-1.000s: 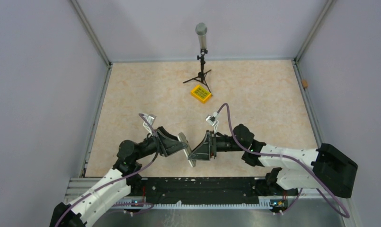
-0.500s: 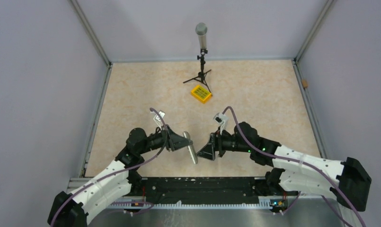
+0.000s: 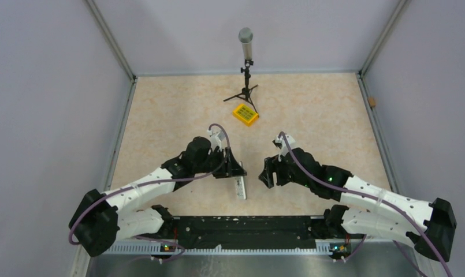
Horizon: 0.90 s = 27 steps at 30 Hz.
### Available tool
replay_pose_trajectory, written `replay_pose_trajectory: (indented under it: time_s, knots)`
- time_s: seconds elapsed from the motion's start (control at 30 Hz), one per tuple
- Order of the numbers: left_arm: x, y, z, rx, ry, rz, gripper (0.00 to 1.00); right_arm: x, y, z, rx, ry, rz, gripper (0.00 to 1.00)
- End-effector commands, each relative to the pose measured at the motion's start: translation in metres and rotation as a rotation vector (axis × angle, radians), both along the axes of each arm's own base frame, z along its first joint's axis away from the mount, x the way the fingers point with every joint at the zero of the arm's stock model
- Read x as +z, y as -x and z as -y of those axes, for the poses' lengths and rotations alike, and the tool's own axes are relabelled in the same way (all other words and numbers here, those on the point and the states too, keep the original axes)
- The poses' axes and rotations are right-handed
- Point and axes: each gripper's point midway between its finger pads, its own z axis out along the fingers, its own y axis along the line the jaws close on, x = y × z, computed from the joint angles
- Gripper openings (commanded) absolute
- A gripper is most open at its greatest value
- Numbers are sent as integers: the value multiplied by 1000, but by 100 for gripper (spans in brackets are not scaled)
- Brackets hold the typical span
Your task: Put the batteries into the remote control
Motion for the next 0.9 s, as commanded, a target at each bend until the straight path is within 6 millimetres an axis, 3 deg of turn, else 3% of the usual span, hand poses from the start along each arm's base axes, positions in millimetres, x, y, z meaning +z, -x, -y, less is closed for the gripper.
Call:
replay_pose_trajectory:
  time_s: [0.0,0.13,0.37,0.5,0.57,0.67,0.87]
  knots:
    - [-13,-13,3,33,-135,-2,0,11,-21,29,-141,91,76,68]
    - [-31,-14,13,23,-225,-27,0,7,-27,43,-199,138,97,68]
    - [-66,-14,23,20,-295,-100,0,-2,-28,44,-207,151,98,68]
    - [-79,-13,27,32,-315,-137,7,-6,-27,43,-193,169,87,68]
    - [-83,-13,28,37,-321,-145,12,-6,-27,43,-189,170,85,68]
    - [-89,-13,30,40,-327,-153,28,-5,-26,45,-189,169,88,68]
    - [-86,-16,35,38,-314,-137,54,-4,-20,45,-176,145,76,68]
